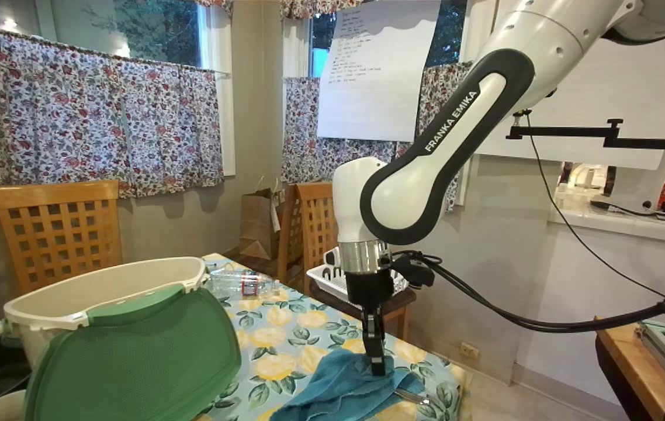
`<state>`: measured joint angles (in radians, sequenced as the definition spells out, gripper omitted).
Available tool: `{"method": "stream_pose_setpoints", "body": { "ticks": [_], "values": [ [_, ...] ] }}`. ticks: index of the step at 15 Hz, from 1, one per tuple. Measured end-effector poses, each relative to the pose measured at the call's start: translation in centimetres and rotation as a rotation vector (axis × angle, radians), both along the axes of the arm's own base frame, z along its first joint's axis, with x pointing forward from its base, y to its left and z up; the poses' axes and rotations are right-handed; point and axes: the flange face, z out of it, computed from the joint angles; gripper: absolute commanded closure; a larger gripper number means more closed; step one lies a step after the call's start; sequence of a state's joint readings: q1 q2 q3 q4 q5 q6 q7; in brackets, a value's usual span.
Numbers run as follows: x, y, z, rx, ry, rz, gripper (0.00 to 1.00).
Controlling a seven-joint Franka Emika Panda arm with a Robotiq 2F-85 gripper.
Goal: Use the blue towel to wrap the fork
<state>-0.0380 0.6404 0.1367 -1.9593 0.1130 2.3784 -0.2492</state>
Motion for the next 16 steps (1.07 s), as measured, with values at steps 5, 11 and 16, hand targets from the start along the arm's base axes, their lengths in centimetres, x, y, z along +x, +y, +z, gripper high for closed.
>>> {"method": "stream_pose_setpoints", "body": {
  "ticks": [5,11,16],
  "values": [
    [-1.3,-1.6,-1.3,-0.022,-0.007,-0.024,0.99],
    [-2.2,-2.9,-2.1,-0.055,0.009,-0.014,0.99],
    [-2.5,-3.2,-2.5,-0.093,0.015,0.014,0.51]
  ]
}}
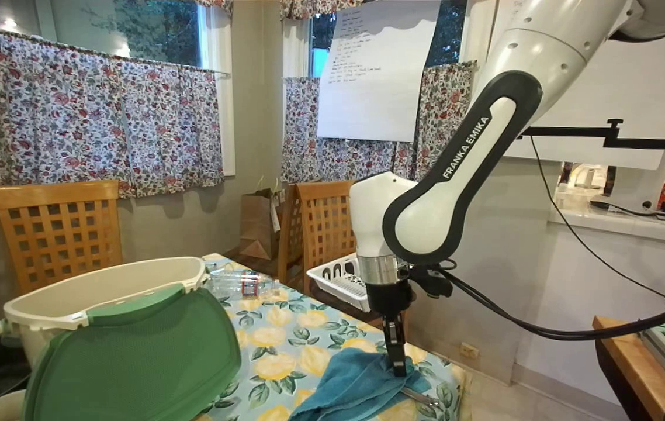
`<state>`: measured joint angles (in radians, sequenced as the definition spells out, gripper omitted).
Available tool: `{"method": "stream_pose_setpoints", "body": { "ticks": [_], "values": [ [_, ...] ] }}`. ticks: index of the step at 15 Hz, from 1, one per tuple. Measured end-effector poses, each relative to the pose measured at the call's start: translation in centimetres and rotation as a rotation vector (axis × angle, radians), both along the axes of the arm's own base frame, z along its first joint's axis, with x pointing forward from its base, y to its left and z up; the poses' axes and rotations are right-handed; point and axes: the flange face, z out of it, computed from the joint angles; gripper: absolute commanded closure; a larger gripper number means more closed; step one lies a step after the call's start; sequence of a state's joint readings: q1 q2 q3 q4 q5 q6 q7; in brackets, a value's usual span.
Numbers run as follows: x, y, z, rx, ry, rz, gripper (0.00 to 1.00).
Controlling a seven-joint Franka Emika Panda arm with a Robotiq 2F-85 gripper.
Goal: Use the blue towel to wrap the fork
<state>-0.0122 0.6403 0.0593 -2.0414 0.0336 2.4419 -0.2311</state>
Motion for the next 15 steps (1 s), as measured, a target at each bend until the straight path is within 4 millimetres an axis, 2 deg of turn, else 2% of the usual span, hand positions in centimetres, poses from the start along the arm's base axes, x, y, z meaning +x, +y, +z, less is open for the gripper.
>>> {"method": "stream_pose_setpoints", "body": {
  "ticks": [7,15],
  "values": [
    [0.0,0.6,0.2,-0.002,-0.004,0.014,0.0],
    [-0.9,1.7,2.8,0.011,-0.025,0.028,0.0]
  ]
}}
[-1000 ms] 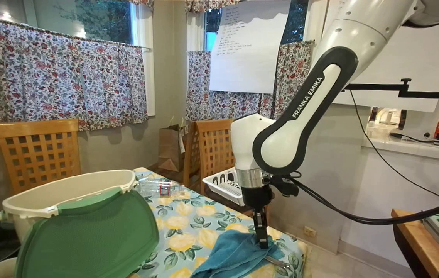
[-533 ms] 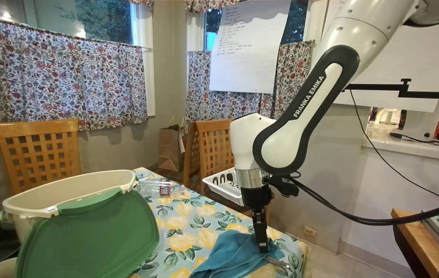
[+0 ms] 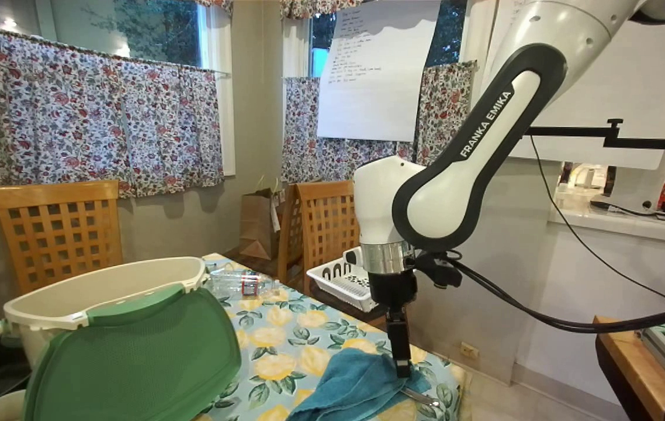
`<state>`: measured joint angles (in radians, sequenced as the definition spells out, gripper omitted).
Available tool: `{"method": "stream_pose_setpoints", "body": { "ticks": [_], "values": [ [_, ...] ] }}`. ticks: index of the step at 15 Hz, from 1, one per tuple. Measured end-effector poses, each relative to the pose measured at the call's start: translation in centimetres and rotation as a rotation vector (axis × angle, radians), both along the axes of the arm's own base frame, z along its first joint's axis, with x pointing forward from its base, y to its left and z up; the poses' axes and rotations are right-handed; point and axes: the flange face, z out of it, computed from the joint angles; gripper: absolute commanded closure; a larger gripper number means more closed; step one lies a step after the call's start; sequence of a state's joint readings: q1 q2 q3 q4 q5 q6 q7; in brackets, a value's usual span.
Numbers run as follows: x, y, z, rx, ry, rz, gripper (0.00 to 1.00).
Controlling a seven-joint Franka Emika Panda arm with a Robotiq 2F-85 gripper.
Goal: Use the blue towel to wrap the fork
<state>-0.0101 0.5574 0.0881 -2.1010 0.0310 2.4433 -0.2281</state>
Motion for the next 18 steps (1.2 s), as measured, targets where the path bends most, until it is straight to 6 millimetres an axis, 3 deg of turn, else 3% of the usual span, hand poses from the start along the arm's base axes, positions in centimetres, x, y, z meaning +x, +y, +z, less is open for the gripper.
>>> {"method": "stream_pose_setpoints", "body": {
  "ticks": [16,18],
  "values": [
    [0.2,-0.2,8.4,-0.001,-0.331,-0.024,0.0],
    [0.3,-0.2,8.6,-0.001,-0.335,-0.025,0.0]
  ]
}}
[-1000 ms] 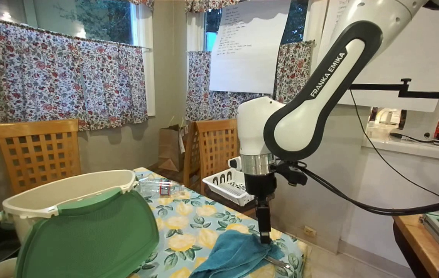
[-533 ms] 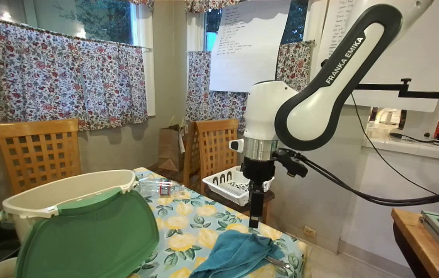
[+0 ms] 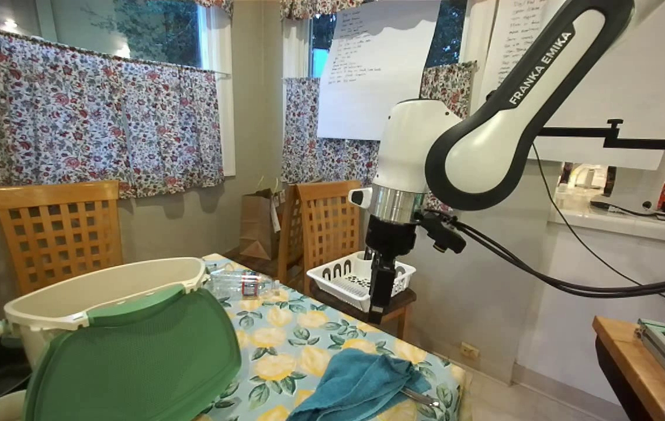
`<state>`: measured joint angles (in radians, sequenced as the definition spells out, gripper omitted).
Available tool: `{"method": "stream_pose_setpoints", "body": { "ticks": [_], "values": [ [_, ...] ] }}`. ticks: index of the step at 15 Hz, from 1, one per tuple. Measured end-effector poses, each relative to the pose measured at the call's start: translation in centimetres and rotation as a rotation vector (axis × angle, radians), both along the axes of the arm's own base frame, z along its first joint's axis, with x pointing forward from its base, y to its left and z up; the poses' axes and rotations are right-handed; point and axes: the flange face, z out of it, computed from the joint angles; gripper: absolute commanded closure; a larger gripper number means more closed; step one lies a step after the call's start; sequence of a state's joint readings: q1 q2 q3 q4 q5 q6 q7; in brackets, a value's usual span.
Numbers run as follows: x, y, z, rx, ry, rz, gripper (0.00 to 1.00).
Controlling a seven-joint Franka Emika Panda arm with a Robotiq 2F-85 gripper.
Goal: Use the blue towel to wrap the fork
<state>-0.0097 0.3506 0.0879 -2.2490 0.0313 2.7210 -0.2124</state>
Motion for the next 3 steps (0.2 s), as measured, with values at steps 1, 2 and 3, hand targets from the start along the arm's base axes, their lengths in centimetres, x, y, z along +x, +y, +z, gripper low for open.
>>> {"method": "stream_pose_setpoints", "body": {
  "ticks": [1,2,3],
  "values": [
    [-0.02,0.0,-0.1,0.0,0.002,0.0,0.0],
    [-0.04,0.0,-0.18,0.0,0.003,0.0,0.0],
    [-0.04,0.0,-0.22,0.0,0.004,0.0,0.0]
  ]
}}
